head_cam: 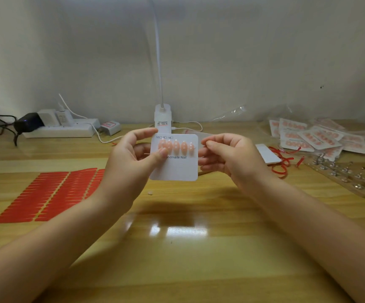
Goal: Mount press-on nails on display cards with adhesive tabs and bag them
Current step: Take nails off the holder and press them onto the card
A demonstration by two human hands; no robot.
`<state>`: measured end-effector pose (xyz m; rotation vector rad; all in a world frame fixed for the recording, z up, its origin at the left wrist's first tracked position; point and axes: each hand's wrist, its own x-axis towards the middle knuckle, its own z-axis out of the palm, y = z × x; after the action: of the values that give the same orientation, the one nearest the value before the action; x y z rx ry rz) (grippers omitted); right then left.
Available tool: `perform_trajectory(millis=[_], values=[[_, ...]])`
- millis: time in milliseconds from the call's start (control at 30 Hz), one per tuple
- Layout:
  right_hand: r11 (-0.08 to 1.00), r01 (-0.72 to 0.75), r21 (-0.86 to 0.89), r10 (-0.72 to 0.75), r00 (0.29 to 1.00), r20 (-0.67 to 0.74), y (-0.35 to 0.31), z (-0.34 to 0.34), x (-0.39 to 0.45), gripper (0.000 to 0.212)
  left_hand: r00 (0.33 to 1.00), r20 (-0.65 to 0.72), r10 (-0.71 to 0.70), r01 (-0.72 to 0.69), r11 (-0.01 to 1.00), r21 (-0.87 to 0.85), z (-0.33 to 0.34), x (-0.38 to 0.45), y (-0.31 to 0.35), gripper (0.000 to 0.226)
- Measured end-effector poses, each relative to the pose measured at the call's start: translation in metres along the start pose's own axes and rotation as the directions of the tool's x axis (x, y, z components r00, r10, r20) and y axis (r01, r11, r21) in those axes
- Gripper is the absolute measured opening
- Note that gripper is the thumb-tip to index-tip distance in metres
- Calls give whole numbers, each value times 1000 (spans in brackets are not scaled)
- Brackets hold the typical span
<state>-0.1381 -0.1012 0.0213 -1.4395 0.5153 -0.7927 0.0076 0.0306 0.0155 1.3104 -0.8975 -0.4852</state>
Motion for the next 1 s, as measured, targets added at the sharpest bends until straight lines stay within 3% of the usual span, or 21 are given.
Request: perform_trajectory(millis=[300, 467, 567, 767, 1000], values=[[975, 30, -219, -30, 1000, 2, 10, -3, 1, 29, 1000, 12, -18, 18, 1000, -6, 0, 0, -12, 37], [929, 111, -352, -119, 993, 0, 15, -8, 0, 39, 1000, -1, -27, 27, 999, -24, 1, 0, -17, 36], [948, 114, -296, -119, 993, 2, 18, -7, 0, 17, 1000, -6, -26, 26, 1000, -17, 1, 0, -18, 36], [989, 18, -145, -5, 996, 91, 22, 1, -2, 30, 1000, -7, -11, 11, 999, 31, 0, -1, -21, 44], [980, 75, -185, -63, 996, 71, 25, 4, -4, 15, 999, 24, -27, 26, 999, 33, 1, -1, -23, 44]])
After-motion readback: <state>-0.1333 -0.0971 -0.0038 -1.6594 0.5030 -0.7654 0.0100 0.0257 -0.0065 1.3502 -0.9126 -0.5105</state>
